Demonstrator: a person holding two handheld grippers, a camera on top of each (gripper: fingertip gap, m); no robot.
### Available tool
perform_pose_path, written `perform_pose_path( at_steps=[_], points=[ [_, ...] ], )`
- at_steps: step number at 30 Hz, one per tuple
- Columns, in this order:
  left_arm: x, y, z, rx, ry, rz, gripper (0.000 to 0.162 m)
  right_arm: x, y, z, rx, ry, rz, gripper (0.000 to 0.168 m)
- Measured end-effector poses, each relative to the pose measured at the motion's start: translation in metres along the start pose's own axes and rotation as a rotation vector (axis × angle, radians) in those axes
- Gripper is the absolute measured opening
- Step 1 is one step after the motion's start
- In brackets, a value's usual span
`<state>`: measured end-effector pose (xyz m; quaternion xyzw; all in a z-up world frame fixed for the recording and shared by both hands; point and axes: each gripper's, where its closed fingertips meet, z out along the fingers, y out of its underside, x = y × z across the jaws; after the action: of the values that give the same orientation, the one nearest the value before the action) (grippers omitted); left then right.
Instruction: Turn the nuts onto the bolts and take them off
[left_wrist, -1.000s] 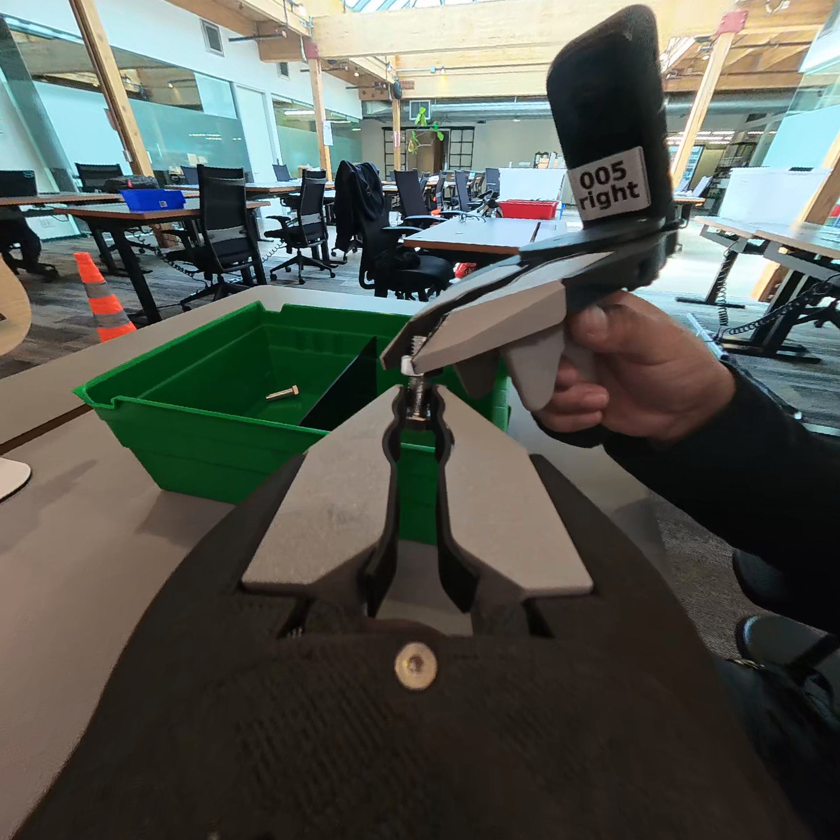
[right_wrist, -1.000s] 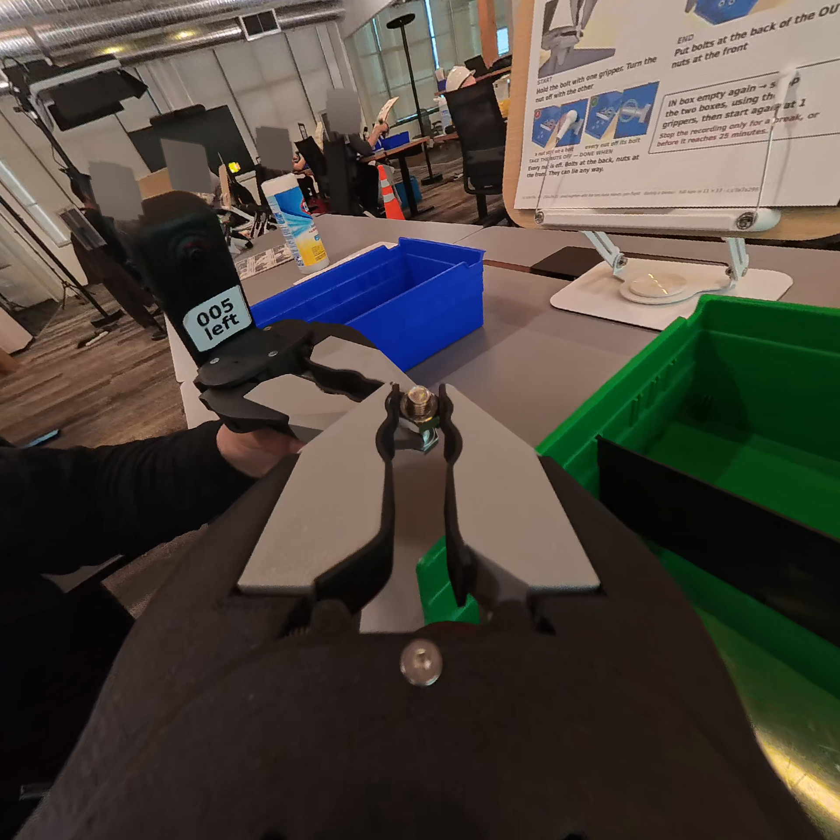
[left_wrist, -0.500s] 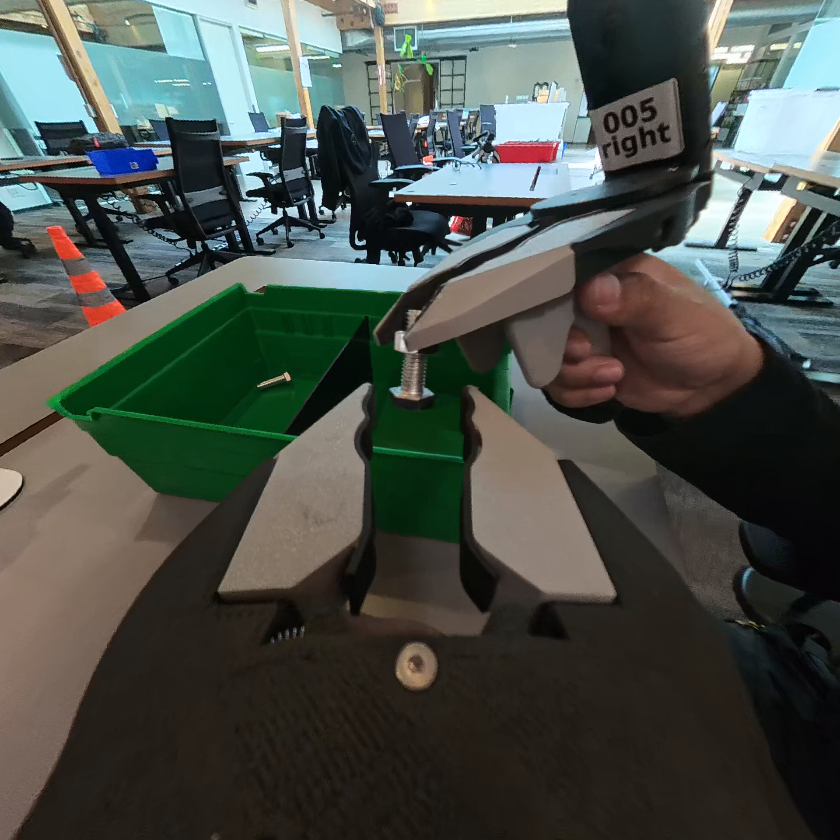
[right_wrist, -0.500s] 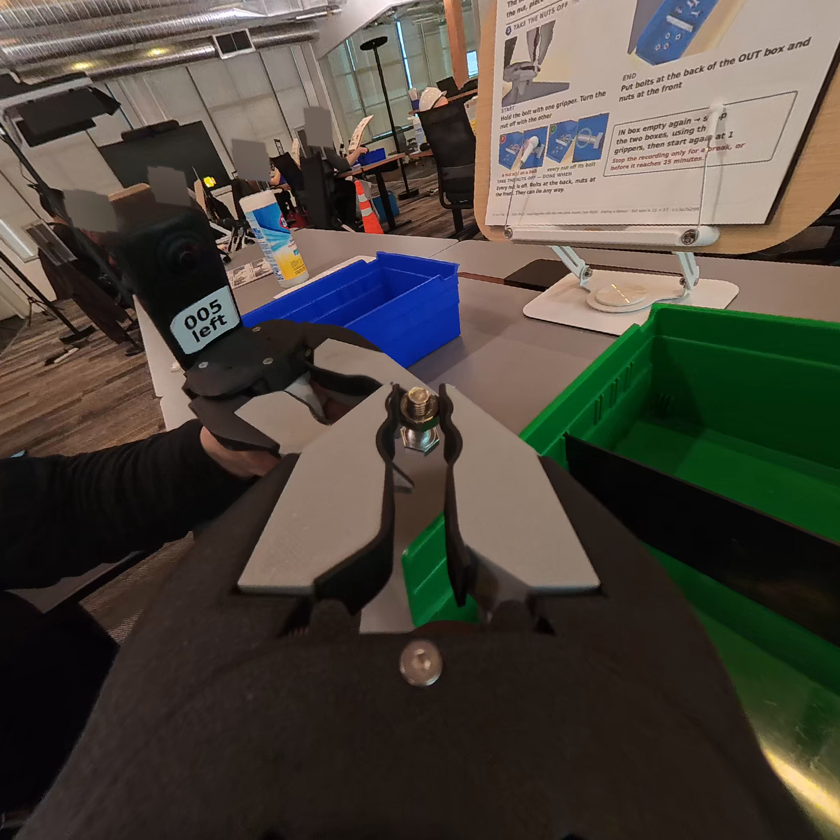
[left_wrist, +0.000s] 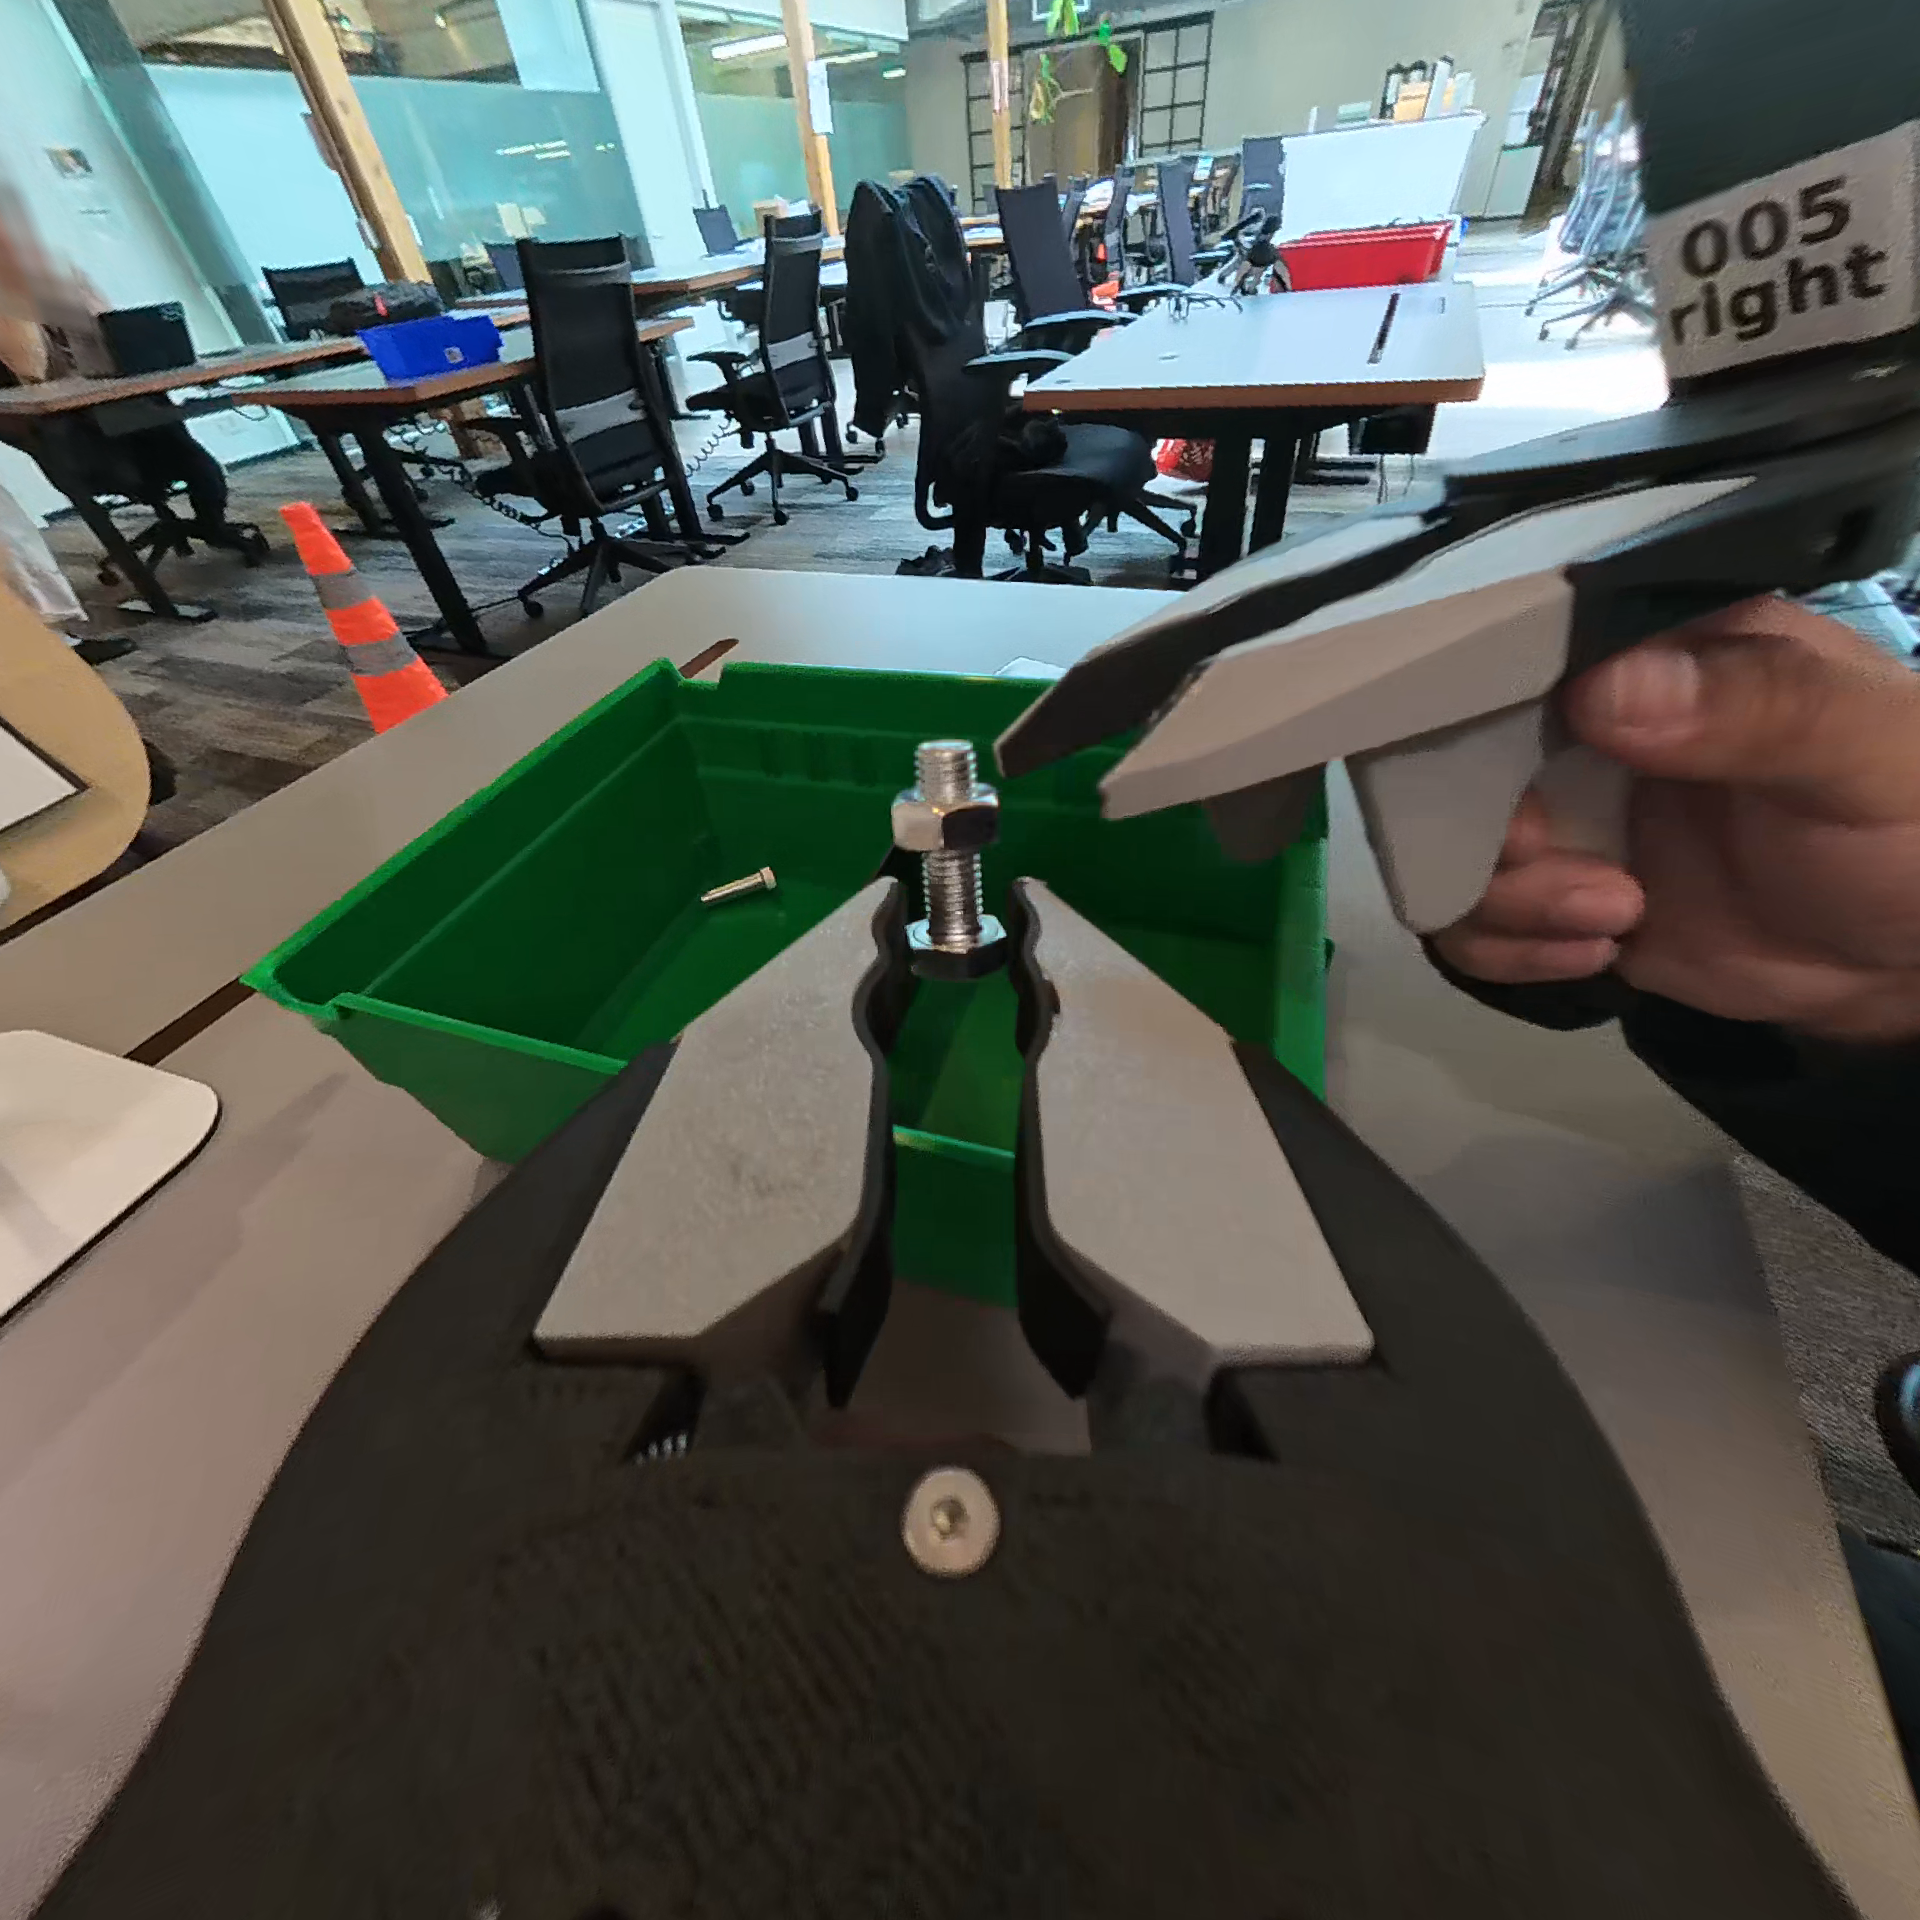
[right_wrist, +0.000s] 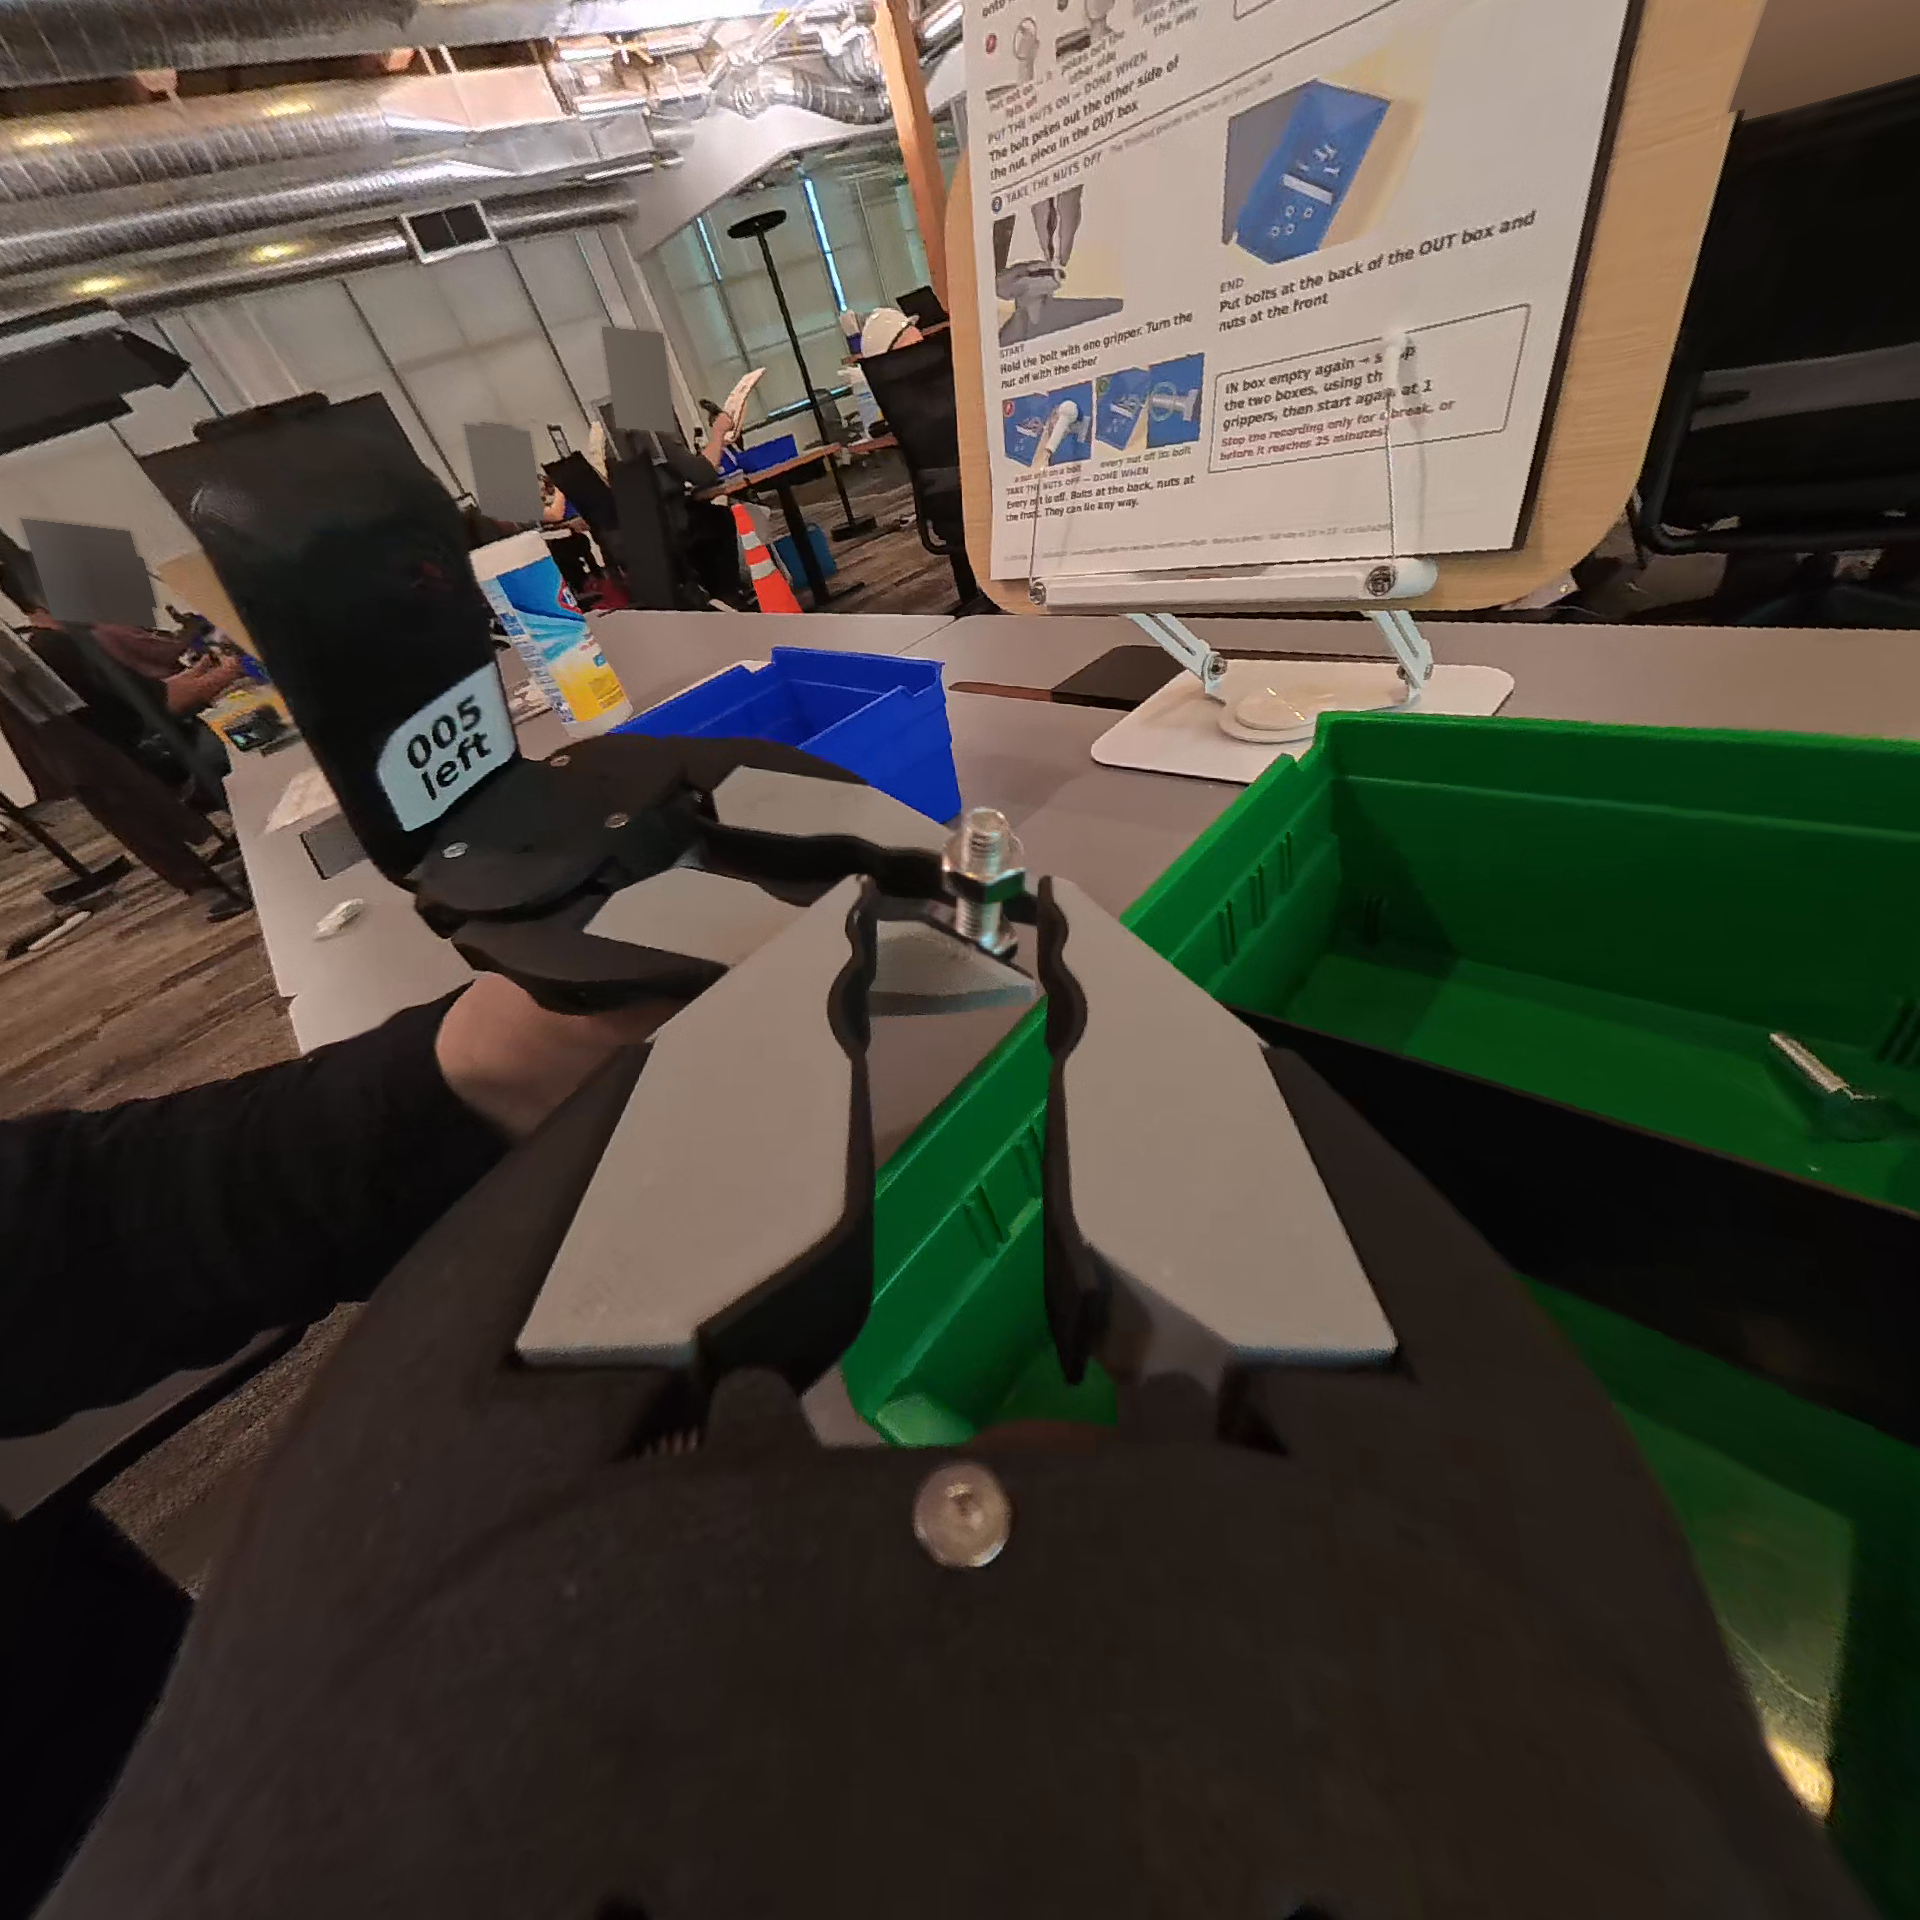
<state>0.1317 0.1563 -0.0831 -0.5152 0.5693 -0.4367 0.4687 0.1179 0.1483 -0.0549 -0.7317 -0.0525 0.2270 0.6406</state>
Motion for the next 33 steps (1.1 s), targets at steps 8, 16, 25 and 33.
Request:
perform_pose_path(
  at_steps=[8, 16, 25, 33],
  points=[
    [0.017, -0.006, 0.007, 0.007, 0.020, 0.042, 0.016, 0.004, 0.004, 0.011, -0.005, 0.023, -0.010, 0.032],
    [0.008, 0.002, 0.020, -0.038, 0.022, 0.027, 0.016, 0.001, -0.005, 0.003, 0.046, -0.016, 0.020, 0.036],
    [-0.001, -0.017, 0.023, -0.028, 0.020, 0.067, 0.016, 0.027, -0.022, -0.022, 0.101, 0.113, 0.001, 0.043],
    [0.030, -0.016, 0.036, -0.063, 0.083, 0.175, 0.016, 0.010, -0.012, -0.001, 0.060, 0.016, 0.004, 0.053]
  ],
)
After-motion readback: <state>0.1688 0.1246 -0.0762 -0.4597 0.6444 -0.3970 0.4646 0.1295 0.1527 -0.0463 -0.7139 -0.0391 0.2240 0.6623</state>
